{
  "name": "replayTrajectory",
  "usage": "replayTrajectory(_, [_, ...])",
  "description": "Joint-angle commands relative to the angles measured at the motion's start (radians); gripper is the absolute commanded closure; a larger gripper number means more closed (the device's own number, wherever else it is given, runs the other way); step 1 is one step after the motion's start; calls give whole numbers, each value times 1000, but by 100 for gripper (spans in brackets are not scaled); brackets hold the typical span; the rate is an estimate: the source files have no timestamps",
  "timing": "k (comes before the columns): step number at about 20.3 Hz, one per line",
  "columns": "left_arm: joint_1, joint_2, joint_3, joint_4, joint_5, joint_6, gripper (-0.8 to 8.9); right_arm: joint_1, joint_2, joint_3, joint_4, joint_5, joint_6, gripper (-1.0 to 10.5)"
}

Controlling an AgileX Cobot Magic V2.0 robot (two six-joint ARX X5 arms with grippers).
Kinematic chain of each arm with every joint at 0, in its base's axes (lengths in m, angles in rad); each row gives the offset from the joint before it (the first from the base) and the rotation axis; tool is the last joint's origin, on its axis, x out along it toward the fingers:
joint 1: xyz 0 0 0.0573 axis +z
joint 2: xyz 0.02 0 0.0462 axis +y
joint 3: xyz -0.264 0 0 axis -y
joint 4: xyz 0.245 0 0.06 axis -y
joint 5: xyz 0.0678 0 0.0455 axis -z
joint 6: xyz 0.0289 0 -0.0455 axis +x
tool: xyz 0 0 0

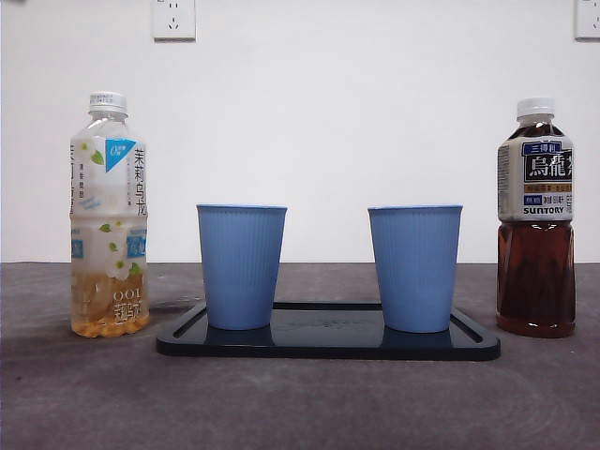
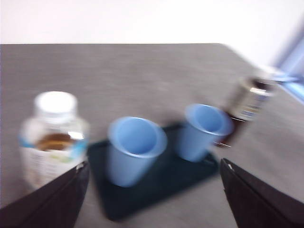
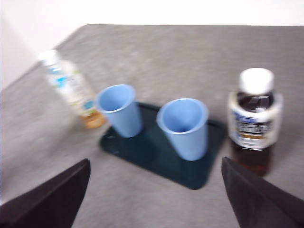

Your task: Pour the drink into the cup

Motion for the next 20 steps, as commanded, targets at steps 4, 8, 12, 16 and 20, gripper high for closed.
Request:
replayTrajectory(4, [-8,-45,92,-112,177,-5,378,5,7,11,10,-163,-33,506])
replayTrajectory(8, [-8,-65,118,-127,192,-5,378,5,6,12,10,-245,-34,506])
replayTrajectory(12, [-8,-73,118,-126,192,-3,377,5,6,12,10,-254,-32,506])
replayTrajectory(16, [-8,-72,118,-126,192,-3,387,5,6,12,10,-254,-30,506])
replayTrajectory(20, [-8,-72,117,-140,186,-1,786,5,6,12,10,-253,-39,959])
